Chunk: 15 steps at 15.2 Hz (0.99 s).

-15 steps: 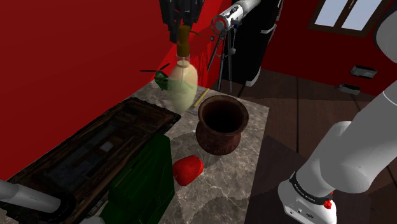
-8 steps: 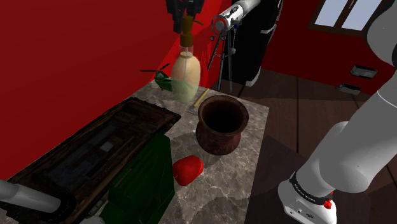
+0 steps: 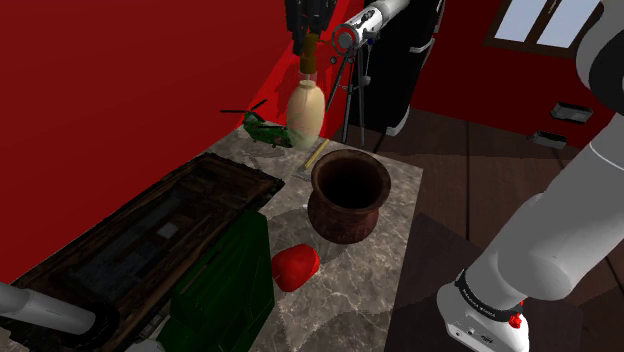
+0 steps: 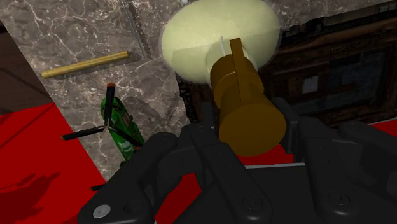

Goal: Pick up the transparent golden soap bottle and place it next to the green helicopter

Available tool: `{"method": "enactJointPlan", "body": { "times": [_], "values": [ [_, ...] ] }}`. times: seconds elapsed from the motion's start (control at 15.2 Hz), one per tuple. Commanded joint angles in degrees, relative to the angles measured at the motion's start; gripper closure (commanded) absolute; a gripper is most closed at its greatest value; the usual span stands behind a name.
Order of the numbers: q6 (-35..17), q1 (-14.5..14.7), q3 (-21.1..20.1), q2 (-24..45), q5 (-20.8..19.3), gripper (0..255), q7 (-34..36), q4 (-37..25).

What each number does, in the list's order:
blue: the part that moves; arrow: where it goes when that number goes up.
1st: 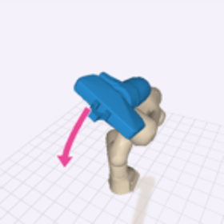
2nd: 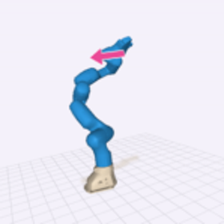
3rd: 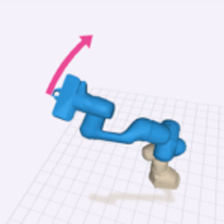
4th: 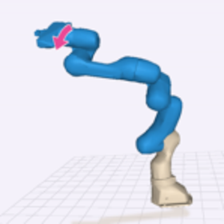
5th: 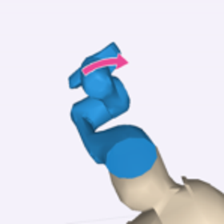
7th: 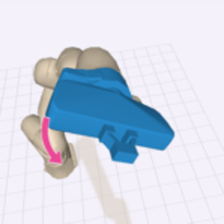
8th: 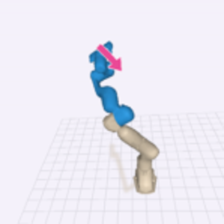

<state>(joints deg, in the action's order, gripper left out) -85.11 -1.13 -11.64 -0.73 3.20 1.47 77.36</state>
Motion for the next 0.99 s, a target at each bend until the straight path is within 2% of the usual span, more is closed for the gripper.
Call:
{"method": "enactJointPlan", "body": {
  "times": [0.0, 0.46, 0.92],
  "values": [
    [-0.9, -1.3, 1.3, 0.6, 0.3, 255, -2.7, 0.4],
    [-3.0, -5.5, 5.2, 5.8, 0.8, 255, -10.9, -2.1],
    [-3.2, -9.7, 8.2, 14.3, 1.5, 255, -18.1, -9.8]
  ]
}}
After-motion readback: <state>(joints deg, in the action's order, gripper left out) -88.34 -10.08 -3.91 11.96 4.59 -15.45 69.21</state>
